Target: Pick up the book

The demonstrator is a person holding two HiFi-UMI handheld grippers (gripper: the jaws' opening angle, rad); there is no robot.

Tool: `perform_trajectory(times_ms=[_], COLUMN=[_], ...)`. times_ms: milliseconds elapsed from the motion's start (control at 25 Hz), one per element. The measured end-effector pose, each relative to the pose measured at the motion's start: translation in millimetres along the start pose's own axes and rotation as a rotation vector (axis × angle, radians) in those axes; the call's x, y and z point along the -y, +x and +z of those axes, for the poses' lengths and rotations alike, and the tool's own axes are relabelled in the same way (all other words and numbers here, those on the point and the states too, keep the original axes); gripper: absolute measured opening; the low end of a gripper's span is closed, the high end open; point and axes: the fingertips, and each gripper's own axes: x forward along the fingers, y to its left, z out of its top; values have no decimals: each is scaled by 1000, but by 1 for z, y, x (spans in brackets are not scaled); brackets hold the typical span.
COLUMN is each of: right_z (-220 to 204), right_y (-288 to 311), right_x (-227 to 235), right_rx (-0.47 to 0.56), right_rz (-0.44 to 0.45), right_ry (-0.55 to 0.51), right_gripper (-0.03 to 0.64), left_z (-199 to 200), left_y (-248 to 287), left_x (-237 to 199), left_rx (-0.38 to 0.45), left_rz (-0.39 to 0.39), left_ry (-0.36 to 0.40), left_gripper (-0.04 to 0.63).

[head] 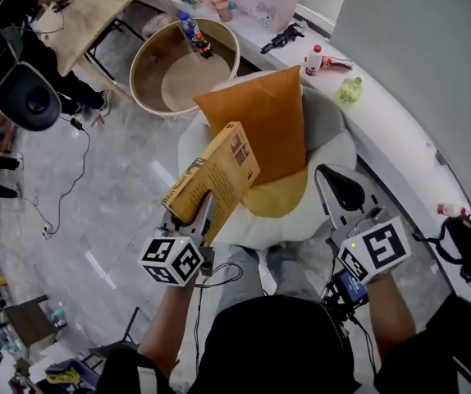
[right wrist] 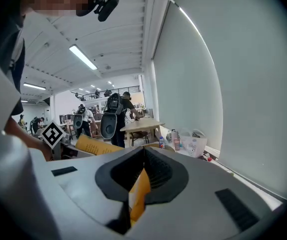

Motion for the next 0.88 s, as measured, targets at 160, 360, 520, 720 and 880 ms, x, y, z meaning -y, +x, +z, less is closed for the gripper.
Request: perform_trajectory(times_ms=[160,360,520,720,880], right_z=[24,48,77,108,119], right_y=[-17,-40,-59,-89,-102], right_x=[-11,-25,-40,-64,-59], right_rx=[47,99,148,201,245], right_rz=[10,27,28,28,33], right_ry=[-29,-78,-105,-136,-147], right_gripper=[15,15,15,15,15], left_z=[32,61,86,113,127], left_y=[-29,-66,-104,-160,-178], left_x=[17,41,58,81,100], left_rx=[88,196,285,379,462], left_rz=[8,11,2,3,14], left_ry=[23,27,38,79,103], left_gripper=[153,153,153,153,153])
